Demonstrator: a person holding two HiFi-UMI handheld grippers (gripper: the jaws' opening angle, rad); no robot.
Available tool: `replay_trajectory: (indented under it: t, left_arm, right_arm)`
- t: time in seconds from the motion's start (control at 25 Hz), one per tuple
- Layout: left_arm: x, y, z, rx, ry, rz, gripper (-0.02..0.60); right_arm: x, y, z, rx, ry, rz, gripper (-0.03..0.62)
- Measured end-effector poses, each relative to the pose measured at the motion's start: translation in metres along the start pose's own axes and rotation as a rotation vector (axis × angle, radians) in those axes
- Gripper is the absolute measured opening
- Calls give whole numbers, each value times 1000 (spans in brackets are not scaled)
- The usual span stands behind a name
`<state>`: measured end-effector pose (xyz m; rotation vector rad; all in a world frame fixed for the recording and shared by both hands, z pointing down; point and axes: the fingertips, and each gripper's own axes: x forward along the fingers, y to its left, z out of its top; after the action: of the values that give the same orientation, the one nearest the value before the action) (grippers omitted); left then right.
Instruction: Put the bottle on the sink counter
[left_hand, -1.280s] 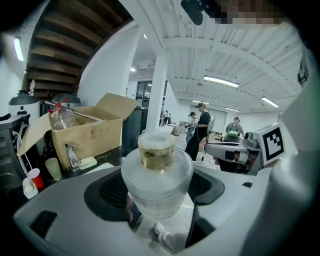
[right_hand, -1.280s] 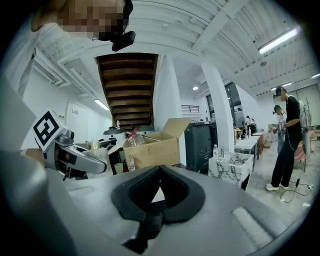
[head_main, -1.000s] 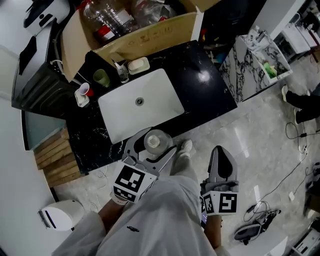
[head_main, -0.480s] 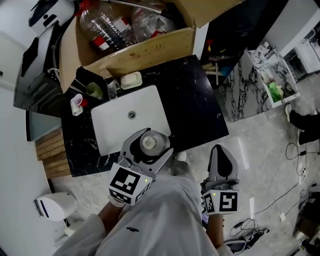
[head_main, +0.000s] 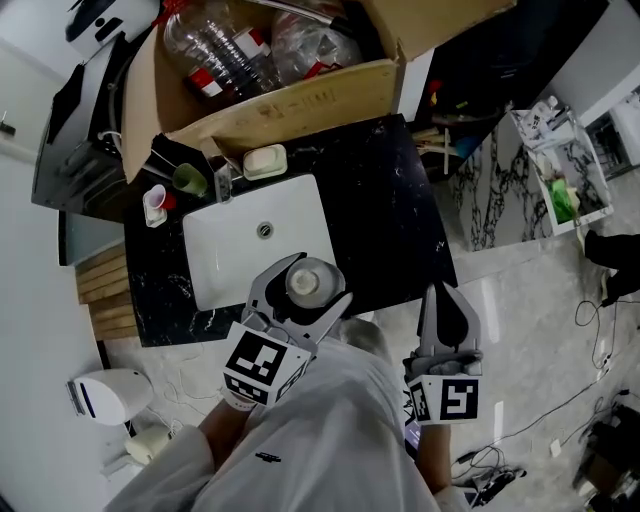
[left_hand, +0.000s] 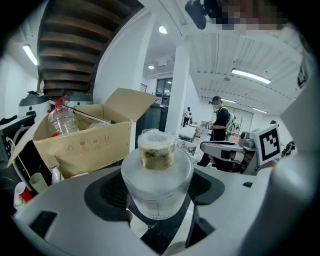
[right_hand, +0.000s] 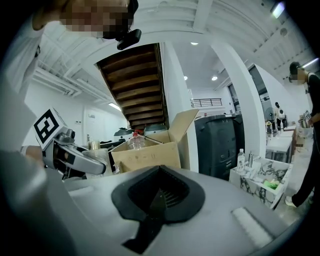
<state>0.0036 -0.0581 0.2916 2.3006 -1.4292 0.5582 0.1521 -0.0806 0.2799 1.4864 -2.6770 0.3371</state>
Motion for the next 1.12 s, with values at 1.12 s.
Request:
replay_trajectory:
  t: [1.12]
  left_arm:
    - [145,73,32,-24,16,-12,337]
  right_arm:
    - [138,-56,-8,-6,25,-13,11]
